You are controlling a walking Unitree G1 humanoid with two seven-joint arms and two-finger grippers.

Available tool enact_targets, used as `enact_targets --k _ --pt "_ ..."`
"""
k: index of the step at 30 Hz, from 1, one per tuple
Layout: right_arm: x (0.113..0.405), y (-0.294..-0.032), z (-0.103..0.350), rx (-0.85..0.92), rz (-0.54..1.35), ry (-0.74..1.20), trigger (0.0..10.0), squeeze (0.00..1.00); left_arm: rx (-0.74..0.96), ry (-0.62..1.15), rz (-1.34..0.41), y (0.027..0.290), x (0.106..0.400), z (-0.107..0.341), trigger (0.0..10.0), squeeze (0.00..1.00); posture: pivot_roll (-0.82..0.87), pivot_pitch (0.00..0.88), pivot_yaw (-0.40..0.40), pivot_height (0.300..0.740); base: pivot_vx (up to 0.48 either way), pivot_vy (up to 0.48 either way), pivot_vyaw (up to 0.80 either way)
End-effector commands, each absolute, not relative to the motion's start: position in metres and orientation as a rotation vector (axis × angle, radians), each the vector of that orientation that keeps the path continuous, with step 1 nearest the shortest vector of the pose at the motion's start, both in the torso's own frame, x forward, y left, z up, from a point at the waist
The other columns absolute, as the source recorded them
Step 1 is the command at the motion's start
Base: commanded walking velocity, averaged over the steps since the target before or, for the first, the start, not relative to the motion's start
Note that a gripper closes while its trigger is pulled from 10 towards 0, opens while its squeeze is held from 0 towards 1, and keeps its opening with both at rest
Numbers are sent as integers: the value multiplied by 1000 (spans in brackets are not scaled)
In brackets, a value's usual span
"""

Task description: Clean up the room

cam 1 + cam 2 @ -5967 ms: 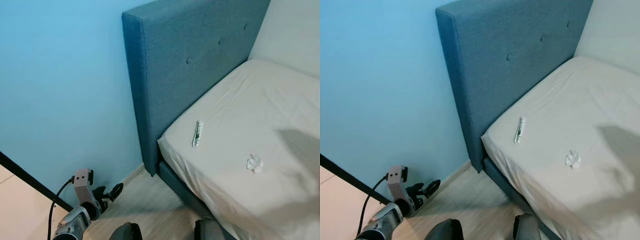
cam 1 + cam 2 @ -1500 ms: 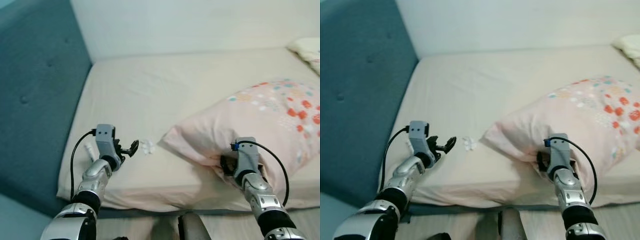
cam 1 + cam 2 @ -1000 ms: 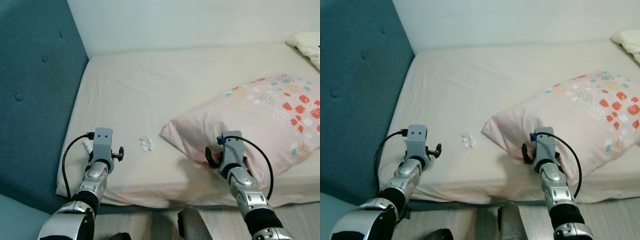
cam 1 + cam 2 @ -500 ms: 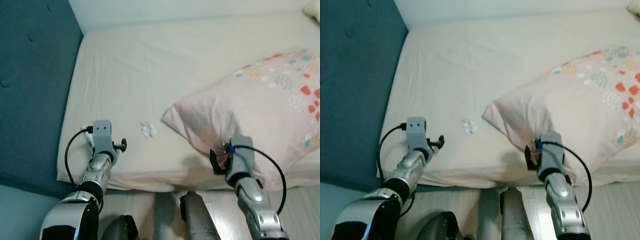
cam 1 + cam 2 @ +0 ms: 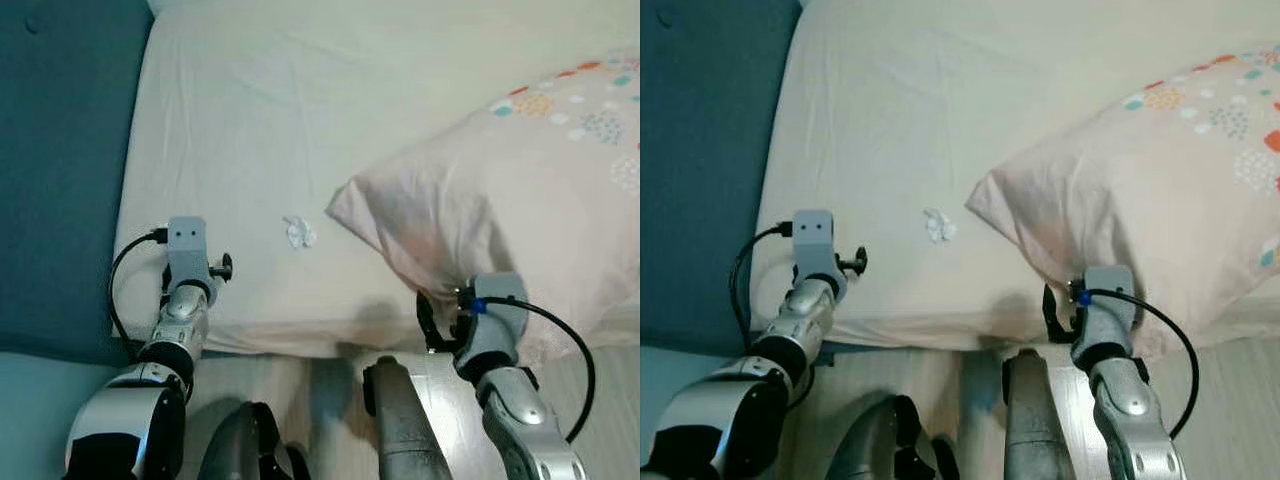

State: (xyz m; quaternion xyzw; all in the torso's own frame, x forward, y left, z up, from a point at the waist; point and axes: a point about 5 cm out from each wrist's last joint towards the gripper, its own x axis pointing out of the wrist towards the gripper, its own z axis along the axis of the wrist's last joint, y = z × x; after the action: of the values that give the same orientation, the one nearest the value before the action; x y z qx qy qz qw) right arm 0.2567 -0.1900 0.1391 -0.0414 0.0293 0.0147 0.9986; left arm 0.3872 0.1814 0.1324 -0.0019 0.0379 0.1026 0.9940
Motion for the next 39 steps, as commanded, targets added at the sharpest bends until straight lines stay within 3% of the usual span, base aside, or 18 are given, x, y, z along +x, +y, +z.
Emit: enact_targets --k 1,16,25,26,27,28,30,39 --pt "250 -186 133 -60 46 96 10000 0 18 122 233 190 381 119 10000 0 -289 546 136 630 0 0 0" --pt "251 -177 180 -25 65 -17 10000 0 41 206 302 198 372 102 10000 0 -351 576 132 630 0 0 0" --pt "242 -179 188 -23 43 -9 10000 0 -127 290 323 206 366 89 10000 0 -367 607 134 630 0 0 0" --pt "242 -178 190 -20 44 -9 10000 0 -130 295 327 206 365 87 4549 0 -372 616 134 630 0 0 0" --pt "241 -178 191 -20 45 -10 10000 0 -126 297 325 207 365 87 3255 0 -376 620 132 630 0 0 0" --pt "241 -178 191 -20 45 -10 10000 0 -126 297 325 207 365 87 3255 0 -376 620 132 630 0 0 0" --pt "242 -177 195 -12 45 -17 10000 0 -112 296 304 205 365 86 0 0 -378 623 132 630 0 0 0" --pt "247 -174 208 9 61 -34 10000 0 -132 252 288 202 372 98 0 0 -366 621 137 615 0 0 0"
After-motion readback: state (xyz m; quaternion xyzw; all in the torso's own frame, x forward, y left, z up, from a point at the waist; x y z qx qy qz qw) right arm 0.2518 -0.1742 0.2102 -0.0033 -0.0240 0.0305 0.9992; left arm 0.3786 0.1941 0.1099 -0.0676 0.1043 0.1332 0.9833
